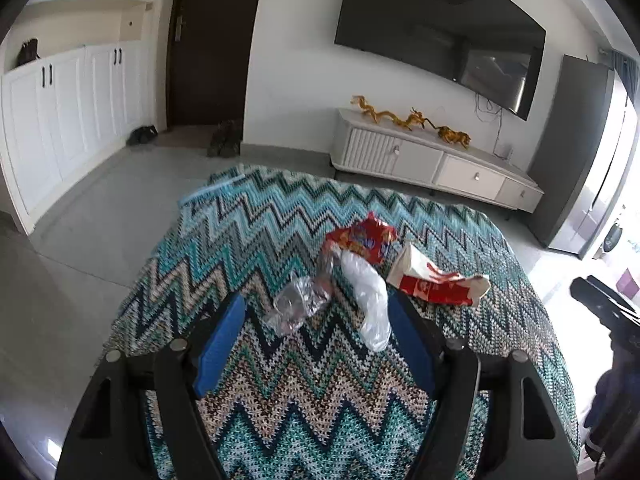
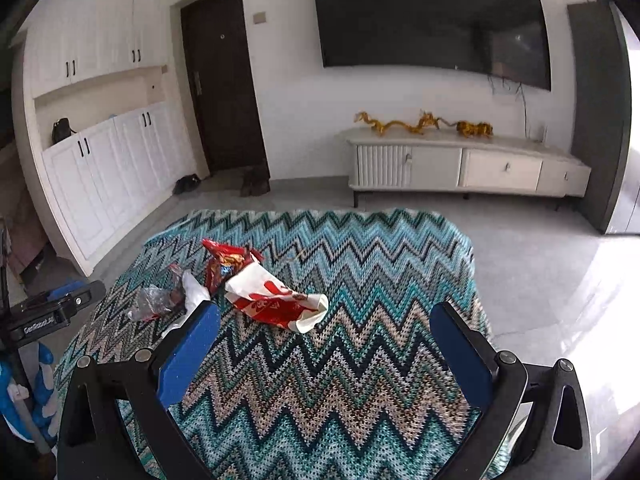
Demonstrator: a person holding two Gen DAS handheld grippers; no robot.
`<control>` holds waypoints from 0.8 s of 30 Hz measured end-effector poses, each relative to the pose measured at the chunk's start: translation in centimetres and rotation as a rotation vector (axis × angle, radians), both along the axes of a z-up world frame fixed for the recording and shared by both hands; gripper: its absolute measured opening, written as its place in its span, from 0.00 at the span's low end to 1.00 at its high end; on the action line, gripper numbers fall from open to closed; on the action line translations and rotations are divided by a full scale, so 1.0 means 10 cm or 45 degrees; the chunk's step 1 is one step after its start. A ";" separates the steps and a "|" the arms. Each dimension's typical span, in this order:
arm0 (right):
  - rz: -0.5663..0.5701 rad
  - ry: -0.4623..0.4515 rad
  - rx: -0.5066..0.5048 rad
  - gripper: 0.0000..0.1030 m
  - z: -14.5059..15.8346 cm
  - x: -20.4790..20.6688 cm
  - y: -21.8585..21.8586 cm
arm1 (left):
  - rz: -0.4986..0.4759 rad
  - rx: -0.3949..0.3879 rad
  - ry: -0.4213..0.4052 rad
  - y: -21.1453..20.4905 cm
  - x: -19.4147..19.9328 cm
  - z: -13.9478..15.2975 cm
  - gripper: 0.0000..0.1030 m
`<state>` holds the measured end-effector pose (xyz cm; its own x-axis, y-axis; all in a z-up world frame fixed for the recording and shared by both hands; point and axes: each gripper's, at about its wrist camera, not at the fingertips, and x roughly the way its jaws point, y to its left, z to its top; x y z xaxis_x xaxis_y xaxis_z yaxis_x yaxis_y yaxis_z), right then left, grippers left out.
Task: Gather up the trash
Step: 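Grasp a clear plastic bag with the left tool while the right tool grasps the red-and-white wrapper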
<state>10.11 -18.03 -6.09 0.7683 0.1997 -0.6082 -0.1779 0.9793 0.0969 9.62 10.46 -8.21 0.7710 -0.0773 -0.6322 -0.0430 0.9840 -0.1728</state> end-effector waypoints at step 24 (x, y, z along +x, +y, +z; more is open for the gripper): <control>0.210 0.226 0.075 0.90 -0.82 0.99 0.25 | -0.254 0.031 0.187 -0.57 0.72 -0.62 0.68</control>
